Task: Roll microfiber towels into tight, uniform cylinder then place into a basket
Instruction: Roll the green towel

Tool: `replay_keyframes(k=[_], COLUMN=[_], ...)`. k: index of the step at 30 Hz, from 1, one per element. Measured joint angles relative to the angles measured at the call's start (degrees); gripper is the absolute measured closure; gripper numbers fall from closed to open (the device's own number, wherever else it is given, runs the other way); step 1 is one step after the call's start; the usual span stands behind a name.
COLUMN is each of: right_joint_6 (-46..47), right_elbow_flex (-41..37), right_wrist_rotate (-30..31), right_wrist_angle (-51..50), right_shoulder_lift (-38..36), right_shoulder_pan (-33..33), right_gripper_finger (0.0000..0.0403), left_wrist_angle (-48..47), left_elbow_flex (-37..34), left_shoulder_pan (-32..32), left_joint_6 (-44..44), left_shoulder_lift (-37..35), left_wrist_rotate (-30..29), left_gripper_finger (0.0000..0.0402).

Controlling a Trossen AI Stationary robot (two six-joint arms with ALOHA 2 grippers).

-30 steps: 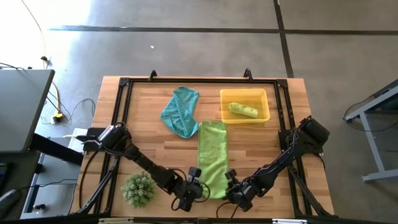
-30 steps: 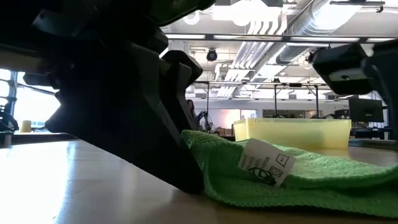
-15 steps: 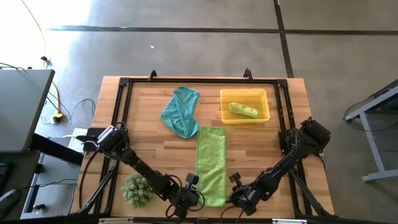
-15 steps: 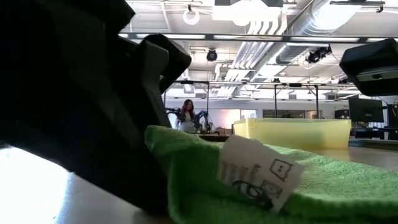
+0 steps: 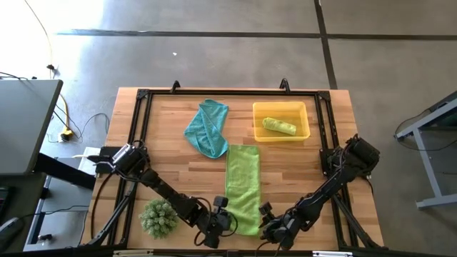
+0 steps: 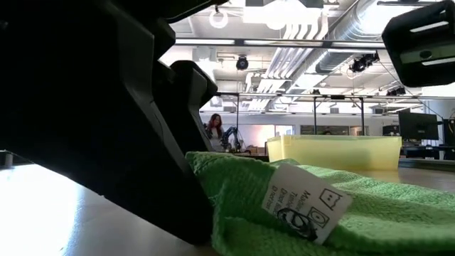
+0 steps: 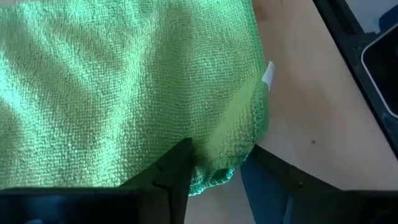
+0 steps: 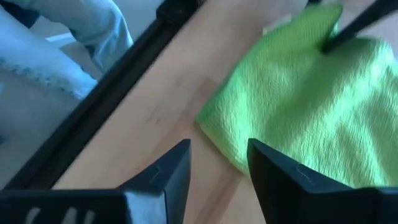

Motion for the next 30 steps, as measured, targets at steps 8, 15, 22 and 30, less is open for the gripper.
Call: replay_keyframes(k=[8, 15, 22, 30], right_joint_6=[-2.30, -2.85, 1.97, 5.16], right_elbow_flex=[0.00, 0.00, 0.02, 0.16], right_wrist_rotate=[-2.46, -3.31, -2.87, -2.96], right_wrist_angle=[5.39, 6.00, 3.68, 5.21], right_shoulder_lift=[3.09, 4.31, 4.31, 5.65], right_shoulder_pan=[0.00, 0.00, 0.00, 0.06], right_gripper_finger=[0.0272, 0.0273, 0.0317, 0.0392], left_wrist_angle=[0.34, 3.09, 9.78, 9.31], left_elbow_flex=[0.02, 0.04, 0.07, 0.08], left_shoulder_pan=[0.00, -0.54, -2.11, -2.82], left_joint_6=[-4.47, -7.22, -7.17, -7.19], left_shoulder_lift=[0.00, 0.02, 0.00, 0.00], left_wrist_rotate=[-0.30, 0.21, 0.18, 0.06], left_gripper_finger=[0.0277, 0.0277, 0.0277, 0.0277])
